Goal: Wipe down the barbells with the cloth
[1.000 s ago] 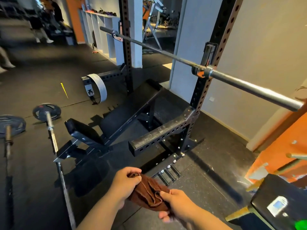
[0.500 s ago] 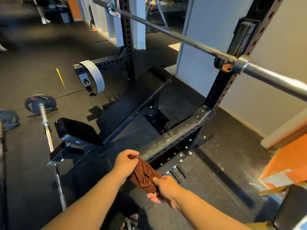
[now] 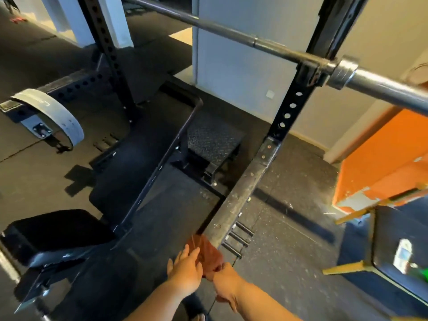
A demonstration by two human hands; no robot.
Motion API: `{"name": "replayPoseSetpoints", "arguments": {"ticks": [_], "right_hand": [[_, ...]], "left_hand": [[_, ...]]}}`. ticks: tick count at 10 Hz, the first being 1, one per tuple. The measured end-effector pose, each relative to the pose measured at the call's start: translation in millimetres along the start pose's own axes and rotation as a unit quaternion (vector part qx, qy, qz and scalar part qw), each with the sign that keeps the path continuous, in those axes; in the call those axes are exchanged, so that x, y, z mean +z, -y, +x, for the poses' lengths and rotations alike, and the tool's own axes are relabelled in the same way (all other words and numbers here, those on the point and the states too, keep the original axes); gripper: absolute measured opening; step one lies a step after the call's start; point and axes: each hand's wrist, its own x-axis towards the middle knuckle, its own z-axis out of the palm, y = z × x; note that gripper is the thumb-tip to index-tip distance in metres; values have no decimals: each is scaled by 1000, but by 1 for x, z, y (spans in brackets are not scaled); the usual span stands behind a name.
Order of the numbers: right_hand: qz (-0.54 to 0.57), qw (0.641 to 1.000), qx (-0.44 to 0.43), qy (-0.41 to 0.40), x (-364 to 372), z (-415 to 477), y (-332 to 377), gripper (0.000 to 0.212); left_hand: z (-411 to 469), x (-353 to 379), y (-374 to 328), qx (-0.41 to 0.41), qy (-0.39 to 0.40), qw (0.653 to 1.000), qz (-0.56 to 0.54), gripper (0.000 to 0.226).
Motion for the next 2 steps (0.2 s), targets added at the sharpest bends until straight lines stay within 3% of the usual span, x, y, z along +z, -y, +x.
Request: {"name": "replayPoseSetpoints", "arguments": {"ticks": [1, 2], "right_hand": [[7, 1000, 15, -27, -14, -19, 3, 29], [72, 990, -13, -123, -42, -55, 17, 29]], "left_hand": [[2, -10, 6, -21, -14, 1000, -1, 56], [0, -35, 2, -22, -79, 994, -76, 52]]}}
